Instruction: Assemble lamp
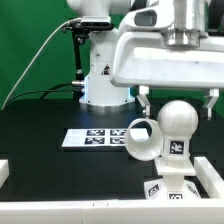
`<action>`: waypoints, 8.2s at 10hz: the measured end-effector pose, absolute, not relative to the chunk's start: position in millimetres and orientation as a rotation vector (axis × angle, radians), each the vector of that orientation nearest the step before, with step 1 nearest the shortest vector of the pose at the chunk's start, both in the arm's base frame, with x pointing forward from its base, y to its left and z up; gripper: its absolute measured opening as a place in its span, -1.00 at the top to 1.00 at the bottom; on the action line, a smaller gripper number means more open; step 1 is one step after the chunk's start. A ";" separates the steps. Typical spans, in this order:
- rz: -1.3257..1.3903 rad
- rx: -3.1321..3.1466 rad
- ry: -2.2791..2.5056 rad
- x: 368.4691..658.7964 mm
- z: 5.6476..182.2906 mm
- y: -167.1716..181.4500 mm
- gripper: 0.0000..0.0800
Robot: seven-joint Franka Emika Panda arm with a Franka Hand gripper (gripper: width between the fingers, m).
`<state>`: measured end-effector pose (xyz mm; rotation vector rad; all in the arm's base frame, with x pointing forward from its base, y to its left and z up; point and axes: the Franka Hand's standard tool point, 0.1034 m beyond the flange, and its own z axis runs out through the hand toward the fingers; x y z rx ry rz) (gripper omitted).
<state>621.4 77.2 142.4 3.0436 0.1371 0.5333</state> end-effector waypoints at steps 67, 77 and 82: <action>0.141 3.132 -0.223 596.0 140.1 90.6 -0.75; 0.149 3.119 -0.254 588.8 117.7 91.9 -0.43; 0.183 3.089 -0.695 607.6 117.5 89.5 -0.43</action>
Offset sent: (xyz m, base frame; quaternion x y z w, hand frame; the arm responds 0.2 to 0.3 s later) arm 0.0090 0.0271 0.0116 0.1707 -0.1485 0.1219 0.9664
